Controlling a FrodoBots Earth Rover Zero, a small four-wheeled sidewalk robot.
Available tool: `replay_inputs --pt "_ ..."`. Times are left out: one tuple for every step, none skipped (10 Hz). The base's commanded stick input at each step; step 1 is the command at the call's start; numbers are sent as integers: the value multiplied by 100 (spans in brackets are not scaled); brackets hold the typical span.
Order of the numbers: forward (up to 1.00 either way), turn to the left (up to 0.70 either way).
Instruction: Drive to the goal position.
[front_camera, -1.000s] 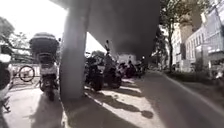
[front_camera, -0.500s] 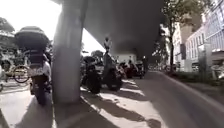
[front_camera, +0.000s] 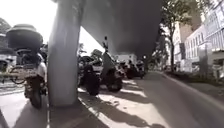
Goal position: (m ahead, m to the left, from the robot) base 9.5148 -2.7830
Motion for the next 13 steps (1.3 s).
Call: replay_inputs --pt "41 0" --pt "45 0" --pt "45 0" --pt "45 -9" --pt "45 -27" --pt "45 -27" --pt "45 -27" --pt "45 -27" --pt "45 -27" --pt "45 -27" --pt "45 -27" --pt "45 -27" --pt "45 -27"
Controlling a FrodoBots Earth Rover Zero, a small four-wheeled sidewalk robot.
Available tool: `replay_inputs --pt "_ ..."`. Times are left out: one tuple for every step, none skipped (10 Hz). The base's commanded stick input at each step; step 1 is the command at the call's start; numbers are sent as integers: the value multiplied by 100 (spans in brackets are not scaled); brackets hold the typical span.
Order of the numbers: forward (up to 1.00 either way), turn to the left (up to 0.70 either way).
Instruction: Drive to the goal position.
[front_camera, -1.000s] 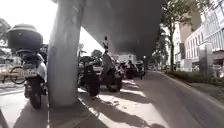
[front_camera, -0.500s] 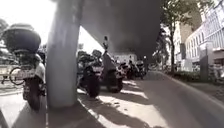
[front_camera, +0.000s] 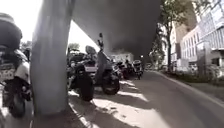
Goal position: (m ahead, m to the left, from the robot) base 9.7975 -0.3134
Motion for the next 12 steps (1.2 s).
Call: replay_inputs --pt "45 -27" --pt "45 -27" --pt "45 -27" --pt "45 -27" --pt "45 -27" --pt "45 -27" --pt "45 -27" --pt "45 -21" --pt "45 0" --pt "45 0" --pt "45 0" --pt "45 0"
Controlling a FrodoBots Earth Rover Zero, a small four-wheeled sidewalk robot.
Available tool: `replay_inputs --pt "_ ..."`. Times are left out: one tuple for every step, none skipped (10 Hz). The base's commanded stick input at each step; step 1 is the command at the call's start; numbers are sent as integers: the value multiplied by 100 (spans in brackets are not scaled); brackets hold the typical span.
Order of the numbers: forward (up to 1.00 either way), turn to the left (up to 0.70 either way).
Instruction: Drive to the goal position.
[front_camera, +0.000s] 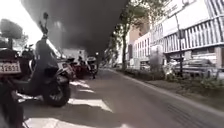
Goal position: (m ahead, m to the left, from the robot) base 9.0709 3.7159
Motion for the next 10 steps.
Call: replay_inputs --pt "45 0" --pt "45 0" --pt "45 0" --pt "45 0" --pt "45 2" --pt "45 8" --pt "45 26" --pt "45 27" --pt "45 26" --pt "45 0"
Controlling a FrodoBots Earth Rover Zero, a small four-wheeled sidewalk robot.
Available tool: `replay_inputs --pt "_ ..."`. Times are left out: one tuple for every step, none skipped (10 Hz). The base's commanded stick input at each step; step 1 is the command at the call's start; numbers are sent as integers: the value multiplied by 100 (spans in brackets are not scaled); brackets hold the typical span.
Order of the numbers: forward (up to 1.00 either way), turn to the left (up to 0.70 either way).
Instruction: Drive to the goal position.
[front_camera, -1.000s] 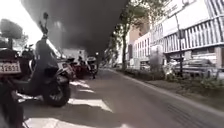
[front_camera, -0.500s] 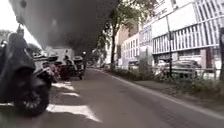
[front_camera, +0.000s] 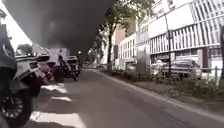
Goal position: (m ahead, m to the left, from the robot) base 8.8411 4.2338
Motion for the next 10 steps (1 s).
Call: replay_inputs --pt "45 0" --pt "45 0" --pt "45 0" --pt "45 0" --pt "45 0" --pt "45 0" --pt "45 0" --pt "45 0" --pt "45 0" --pt "45 0"
